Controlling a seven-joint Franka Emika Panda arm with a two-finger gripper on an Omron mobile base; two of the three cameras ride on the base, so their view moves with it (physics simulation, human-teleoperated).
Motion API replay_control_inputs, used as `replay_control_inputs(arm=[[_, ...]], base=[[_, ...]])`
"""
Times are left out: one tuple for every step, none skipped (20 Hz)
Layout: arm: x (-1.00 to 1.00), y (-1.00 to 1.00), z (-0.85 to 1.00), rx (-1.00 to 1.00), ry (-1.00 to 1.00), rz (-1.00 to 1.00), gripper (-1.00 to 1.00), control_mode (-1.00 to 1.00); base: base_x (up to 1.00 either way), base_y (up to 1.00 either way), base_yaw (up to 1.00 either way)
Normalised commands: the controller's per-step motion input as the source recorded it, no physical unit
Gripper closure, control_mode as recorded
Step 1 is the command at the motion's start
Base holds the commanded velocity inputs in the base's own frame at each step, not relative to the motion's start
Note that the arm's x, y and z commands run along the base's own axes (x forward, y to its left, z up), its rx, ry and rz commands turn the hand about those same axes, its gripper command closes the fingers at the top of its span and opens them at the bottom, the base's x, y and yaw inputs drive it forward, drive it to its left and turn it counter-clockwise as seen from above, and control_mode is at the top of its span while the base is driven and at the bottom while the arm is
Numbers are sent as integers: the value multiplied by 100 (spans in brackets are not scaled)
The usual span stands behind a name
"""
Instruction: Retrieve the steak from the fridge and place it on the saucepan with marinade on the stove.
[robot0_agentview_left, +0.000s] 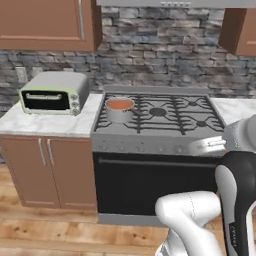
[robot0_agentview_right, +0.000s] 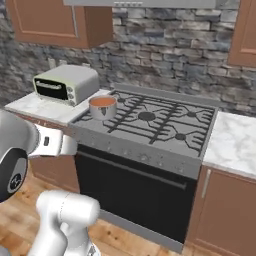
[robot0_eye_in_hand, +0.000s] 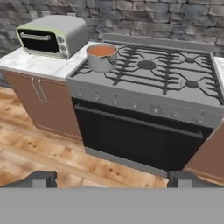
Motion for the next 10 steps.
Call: replay_control_inputs(arm=[[0,0,0,0,0,0,-100,100],[0,0,0,0,0,0,-100,100],[0,0,0,0,0,0,-100,100],[0,0,0,0,0,0,-100,100],[0,0,0,0,0,0,-100,100],[0,0,0,0,0,0,-100,100],[0,0,0,0,0,0,-100,100],[0,0,0,0,0,0,-100,100],[0,0,0,0,0,0,-100,100],[0,0,0,0,0,0,-100,100]], base=[[-21,0,55],[-19,0,57],[-15,0,59],[-11,0,60],[-8,0,60],[-9,0,58],[-9,0,55],[-4,0,55],[-3,1,55],[0,1,55]])
